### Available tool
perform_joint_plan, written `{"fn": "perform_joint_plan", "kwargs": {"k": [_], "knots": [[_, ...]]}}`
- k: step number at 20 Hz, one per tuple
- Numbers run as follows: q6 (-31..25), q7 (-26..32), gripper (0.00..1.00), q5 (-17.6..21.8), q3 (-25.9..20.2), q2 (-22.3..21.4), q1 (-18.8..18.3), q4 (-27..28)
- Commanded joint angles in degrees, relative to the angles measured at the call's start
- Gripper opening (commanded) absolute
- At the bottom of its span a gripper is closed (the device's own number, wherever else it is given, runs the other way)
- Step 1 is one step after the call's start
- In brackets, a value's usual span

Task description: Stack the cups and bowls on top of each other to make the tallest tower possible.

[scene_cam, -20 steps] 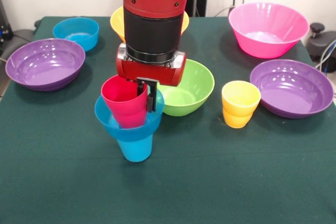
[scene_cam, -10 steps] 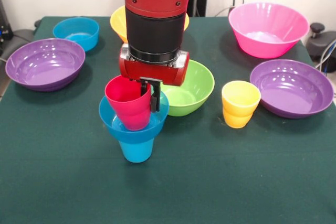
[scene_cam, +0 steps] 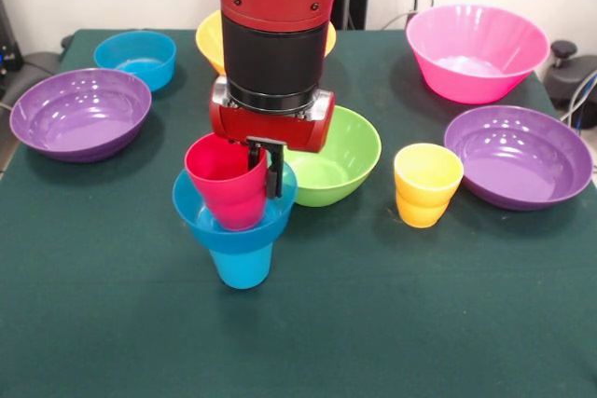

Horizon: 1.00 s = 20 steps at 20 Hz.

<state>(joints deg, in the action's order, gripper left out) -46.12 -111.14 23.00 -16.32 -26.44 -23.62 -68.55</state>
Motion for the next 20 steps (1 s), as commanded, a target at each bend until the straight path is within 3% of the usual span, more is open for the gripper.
{"fn": "perform_joint_plan", "kwargs": {"k": [1, 12, 13, 20], "knots": [[4.1, -5.6, 0.00, -0.3, 0.8, 0.1, 1.9, -5.3], [3.3, -5.1, 0.00, -1.0, 1.4, 1.0, 2.6, -3.3], [3.5, -4.9, 1.00, -1.1, 1.4, 0.9, 2.6, -3.5], [3.4, -5.1, 1.00, -1.4, 1.5, 1.0, 2.7, -3.4]]}}
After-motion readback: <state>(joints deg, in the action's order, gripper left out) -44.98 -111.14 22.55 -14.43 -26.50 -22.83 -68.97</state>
